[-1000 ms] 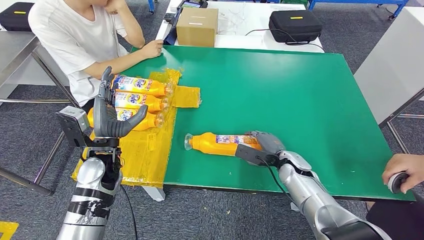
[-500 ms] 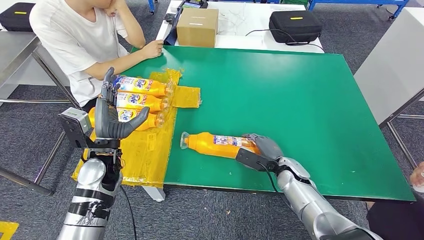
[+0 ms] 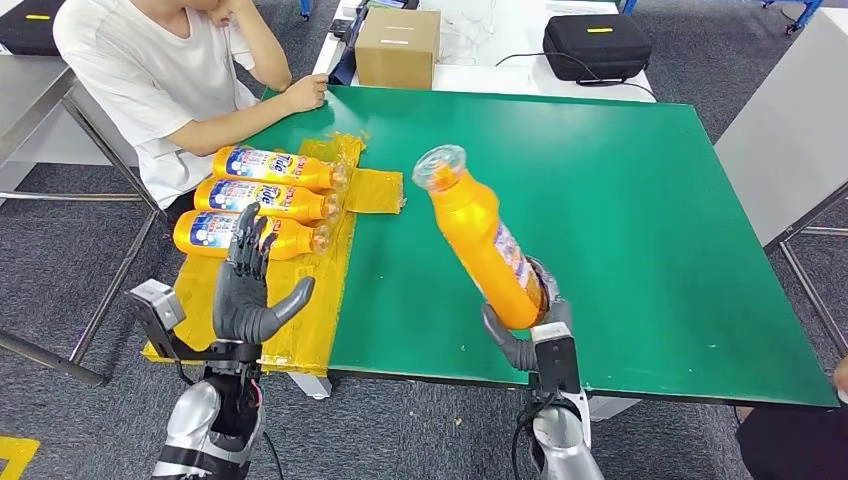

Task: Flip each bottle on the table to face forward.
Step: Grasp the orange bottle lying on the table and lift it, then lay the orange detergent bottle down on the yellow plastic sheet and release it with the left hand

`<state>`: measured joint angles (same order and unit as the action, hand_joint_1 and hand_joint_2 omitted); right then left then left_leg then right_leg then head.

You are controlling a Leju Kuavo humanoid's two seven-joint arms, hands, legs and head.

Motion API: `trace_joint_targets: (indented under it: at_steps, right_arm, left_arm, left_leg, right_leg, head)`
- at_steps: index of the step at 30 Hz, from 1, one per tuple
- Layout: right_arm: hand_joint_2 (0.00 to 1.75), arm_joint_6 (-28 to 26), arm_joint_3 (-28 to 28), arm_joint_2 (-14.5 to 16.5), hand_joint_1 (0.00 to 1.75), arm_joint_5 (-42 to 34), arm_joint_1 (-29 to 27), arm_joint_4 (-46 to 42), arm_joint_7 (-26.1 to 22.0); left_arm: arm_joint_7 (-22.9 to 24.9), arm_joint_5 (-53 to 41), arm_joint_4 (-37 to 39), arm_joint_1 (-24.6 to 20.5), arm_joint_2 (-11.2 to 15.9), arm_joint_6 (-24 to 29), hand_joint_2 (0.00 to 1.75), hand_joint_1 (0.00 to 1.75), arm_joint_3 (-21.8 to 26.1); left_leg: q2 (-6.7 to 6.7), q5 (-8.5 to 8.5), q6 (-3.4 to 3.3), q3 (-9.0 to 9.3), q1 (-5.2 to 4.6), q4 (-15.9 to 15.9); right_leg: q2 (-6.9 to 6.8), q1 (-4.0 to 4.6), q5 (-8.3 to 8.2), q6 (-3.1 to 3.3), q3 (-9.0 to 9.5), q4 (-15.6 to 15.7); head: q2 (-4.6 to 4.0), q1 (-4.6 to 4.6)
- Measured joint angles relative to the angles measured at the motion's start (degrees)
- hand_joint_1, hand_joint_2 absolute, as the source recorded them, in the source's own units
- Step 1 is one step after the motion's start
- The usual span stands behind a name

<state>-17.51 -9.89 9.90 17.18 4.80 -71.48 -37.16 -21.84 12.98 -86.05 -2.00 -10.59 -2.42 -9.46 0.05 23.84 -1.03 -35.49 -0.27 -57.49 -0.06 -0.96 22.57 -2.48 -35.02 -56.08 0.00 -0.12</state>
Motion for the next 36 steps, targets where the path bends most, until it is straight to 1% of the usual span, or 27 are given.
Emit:
trace_joint_targets:
  at_steps: [4, 9, 14, 17, 21, 23, 25, 28, 36]
  right_arm:
    - [1.75, -1.9, 0.8, 1.7, 1.75, 0.3, -3.0, -5.7, -1.5]
    - [1.75, -2.3, 1.0, 2.7, 1.75, 0.2, -3.5, -8.5, -1.8]
    - [1.75, 0.5, 0.2, 3.1, 1.75, 0.9, -3.0, -8.5, -0.9]
    - [1.75, 1.9, -2.7, 3.1, 1.75, 5.9, -1.5, -7.6, 0.0]
    - [1.75, -0.5, -9.0, 3.6, 1.75, 15.0, 1.4, -5.1, 1.6]
    - [1.75, -1.4, -12.6, 3.9, 1.75, 17.7, 2.8, -3.8, 2.2]
    - [1.75, -1.9, -15.8, 4.3, 1.75, 18.9, 4.0, -2.7, 2.9]
    - [1.75, -2.4, -18.8, 4.6, 1.75, 19.6, 5.1, -1.5, 3.3]
    - [1.75, -2.8, -23.0, 4.8, 1.75, 19.5, 7.4, 1.7, 3.3]
  left_arm:
    - [0.6, -0.8, -2.1, 3.1, 0.0, -1.1, 1.75, 0.00, -1.5]
    - [1.0, -1.5, -3.4, 4.6, 0.0, -2.5, 1.75, 0.00, -2.7]
    - [0.2, 0.2, -4.7, 5.9, 0.2, -8.5, 1.75, 0.00, -4.4]
    - [-0.9, -1.7, -5.1, 6.2, 0.7, -12.4, 1.75, 0.00, -5.6]
    - [-0.9, -1.5, -4.9, 5.6, 1.0, -15.7, 1.75, 0.00, -7.0]
    - [-0.7, -0.3, -4.5, 4.9, 1.0, -17.1, 1.75, 0.00, -7.5]
    - [-0.5, 0.4, -4.0, 4.2, 1.1, -17.7, 1.75, 0.00, -7.8]
    - [-0.3, 0.7, -3.4, 3.5, 1.1, -18.0, 1.75, 0.00, -8.0]
    - [0.3, 2.8, -1.9, 2.2, 1.2, -19.0, 1.75, 0.00, -8.1]
  left_leg:
    - [0.00, 0.02, -0.01, -0.01, -0.02, 0.0]
    - [0.00, -0.05, -0.04, 0.01, -0.02, 0.0]
    - [0.00, -0.07, -0.05, 0.00, -0.01, 0.0]
    - [0.02, -0.07, -0.05, 0.00, -0.01, 0.0]
    - [0.00, -0.08, -0.04, -0.01, 0.01, 0.0]
    - [0.01, -0.08, -0.04, -0.01, 0.02, 0.0]
    - [0.01, -0.09, -0.04, 0.00, 0.02, 0.0]
    - [0.00, -0.09, -0.04, 0.00, 0.01, 0.0]
    - [0.01, -0.08, -0.05, -0.02, 0.00, 0.0]
  right_leg:
    - [0.00, -0.02, 0.02, 0.02, -0.02, 0.0]
    - [0.00, -0.01, -0.03, 0.01, 0.01, 0.0]
    - [0.00, 0.00, -0.04, 0.01, 0.03, 0.0]
    - [0.00, 0.00, -0.04, 0.01, 0.01, 0.0]
    - [0.00, 0.01, -0.03, 0.01, -0.01, 0.0]
    - [0.00, 0.01, -0.03, 0.02, -0.01, 0.0]
    - [0.00, 0.01, -0.03, 0.02, -0.01, 0.0]
    - [0.00, 0.00, -0.03, 0.02, 0.00, 0.0]
    - [0.00, 0.00, -0.03, 0.01, -0.02, 0.0]
  head:
    - [0.00, 0.01]
    - [0.00, 0.00]
    - [0.00, 0.01]
    - [0.00, 0.01]
    - [0.00, 0.01]
    - [0.00, 0.01]
    - [0.00, 0.02]
    - [0.00, 0.02]
    - [0.00, 0.01]
